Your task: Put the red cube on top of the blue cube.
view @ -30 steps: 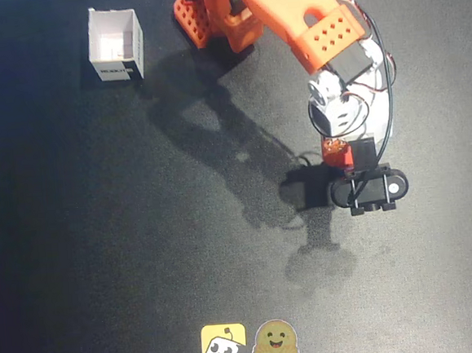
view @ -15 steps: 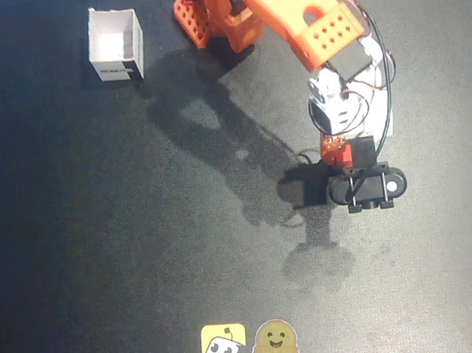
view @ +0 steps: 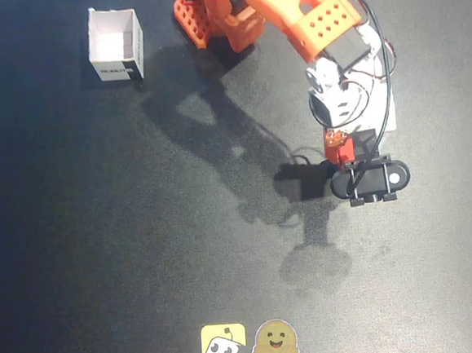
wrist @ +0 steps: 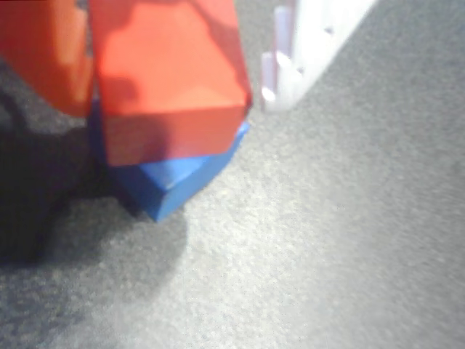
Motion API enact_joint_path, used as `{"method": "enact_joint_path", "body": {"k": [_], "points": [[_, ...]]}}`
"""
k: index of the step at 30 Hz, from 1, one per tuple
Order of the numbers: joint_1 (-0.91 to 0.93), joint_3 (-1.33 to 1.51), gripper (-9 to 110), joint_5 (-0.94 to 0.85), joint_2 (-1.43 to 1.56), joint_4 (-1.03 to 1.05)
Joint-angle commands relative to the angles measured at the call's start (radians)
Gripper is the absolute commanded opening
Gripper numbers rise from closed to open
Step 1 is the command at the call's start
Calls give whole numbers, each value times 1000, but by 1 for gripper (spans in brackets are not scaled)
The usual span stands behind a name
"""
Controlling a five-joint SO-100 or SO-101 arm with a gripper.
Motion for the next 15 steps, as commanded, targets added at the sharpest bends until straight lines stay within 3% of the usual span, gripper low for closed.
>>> {"method": "enact_joint_path", "body": {"k": [1,15], "points": [[-6,-8,18,-6,64,5],[66,-14,15,-155,299,143]]}}
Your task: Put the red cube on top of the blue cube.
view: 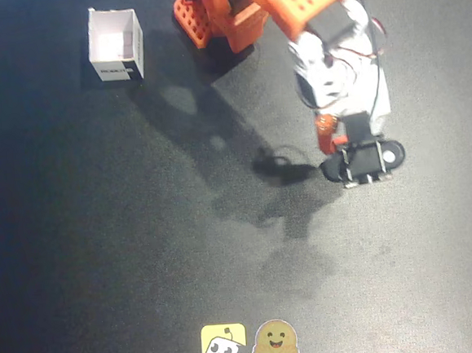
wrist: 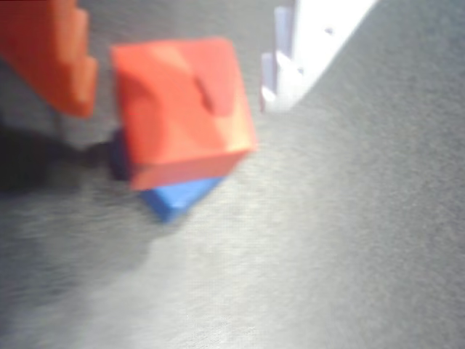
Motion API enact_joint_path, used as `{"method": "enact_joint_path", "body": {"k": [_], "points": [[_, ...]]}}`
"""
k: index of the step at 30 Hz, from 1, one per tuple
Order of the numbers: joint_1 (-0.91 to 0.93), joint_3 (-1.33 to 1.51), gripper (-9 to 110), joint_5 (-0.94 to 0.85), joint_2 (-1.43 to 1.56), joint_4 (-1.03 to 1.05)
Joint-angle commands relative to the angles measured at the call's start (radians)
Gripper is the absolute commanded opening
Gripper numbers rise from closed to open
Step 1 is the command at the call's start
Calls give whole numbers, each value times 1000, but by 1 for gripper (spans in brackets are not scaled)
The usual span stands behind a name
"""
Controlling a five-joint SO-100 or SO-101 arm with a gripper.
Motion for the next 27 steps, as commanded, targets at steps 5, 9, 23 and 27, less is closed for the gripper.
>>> {"method": "enact_joint_path", "body": {"k": [5,9,23,27], "points": [[103,-12,1,-184,222,129],[190,-3,0,-273,305,190],[514,302,0,-449,673,198],[546,419,0,-460,779,163]]}}
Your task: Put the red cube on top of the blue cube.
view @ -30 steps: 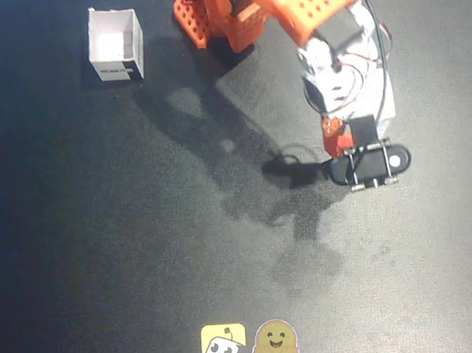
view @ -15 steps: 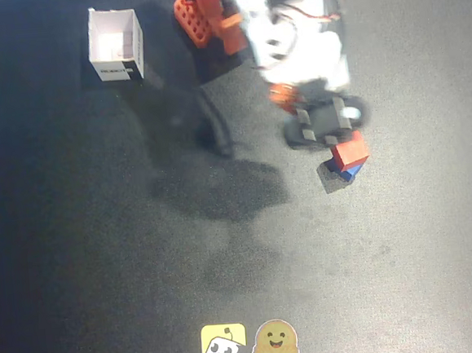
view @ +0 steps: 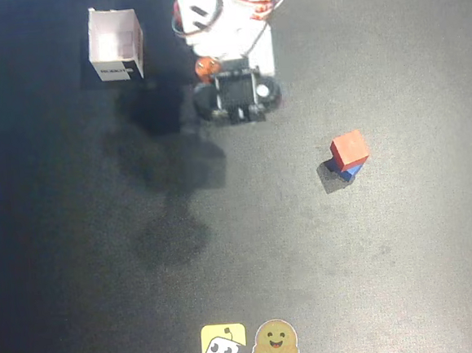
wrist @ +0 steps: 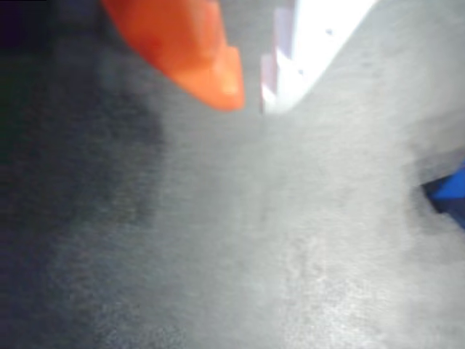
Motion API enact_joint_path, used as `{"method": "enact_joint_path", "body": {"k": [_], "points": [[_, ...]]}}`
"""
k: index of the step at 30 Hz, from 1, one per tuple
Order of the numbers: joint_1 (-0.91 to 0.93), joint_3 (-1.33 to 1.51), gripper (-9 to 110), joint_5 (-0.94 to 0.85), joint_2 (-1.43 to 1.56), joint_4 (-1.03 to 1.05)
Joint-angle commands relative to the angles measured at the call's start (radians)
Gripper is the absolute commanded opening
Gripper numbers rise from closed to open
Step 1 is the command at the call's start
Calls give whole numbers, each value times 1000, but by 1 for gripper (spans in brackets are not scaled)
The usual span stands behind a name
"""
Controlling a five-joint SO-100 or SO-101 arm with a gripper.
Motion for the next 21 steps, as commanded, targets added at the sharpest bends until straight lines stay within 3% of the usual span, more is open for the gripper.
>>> {"method": "enact_joint_path", "body": {"k": [1,12,21], "points": [[29,61,0,-11,92,-41],[100,336,0,-74,397,-87],[112,430,0,-71,397,-123]]}}
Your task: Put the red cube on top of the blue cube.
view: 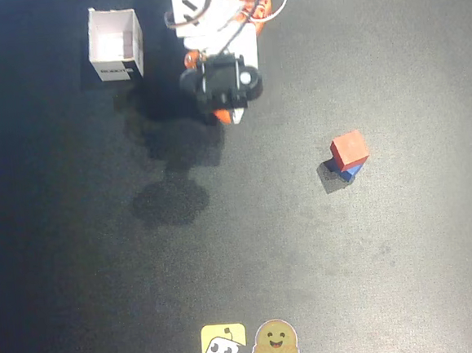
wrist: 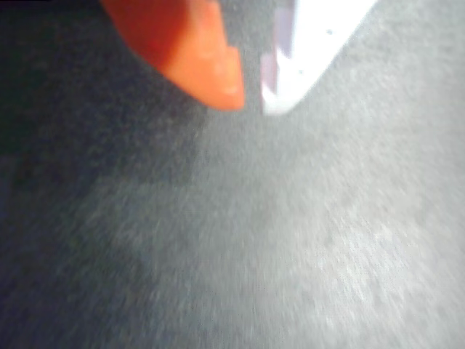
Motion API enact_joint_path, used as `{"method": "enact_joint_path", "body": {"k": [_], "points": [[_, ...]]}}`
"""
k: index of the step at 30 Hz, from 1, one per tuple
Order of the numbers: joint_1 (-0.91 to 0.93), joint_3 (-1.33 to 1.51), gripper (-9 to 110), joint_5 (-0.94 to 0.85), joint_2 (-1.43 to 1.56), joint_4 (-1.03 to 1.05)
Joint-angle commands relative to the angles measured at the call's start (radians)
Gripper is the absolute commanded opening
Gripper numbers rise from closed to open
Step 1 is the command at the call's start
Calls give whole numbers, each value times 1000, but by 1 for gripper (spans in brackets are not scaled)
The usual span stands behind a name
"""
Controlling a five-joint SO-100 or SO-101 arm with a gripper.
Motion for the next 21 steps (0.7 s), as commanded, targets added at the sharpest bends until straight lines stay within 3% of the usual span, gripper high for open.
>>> {"method": "enact_joint_path", "body": {"k": [1,21], "points": [[12,-5,0,-8,11,-15],[20,-3,0,-23,11,83]]}}
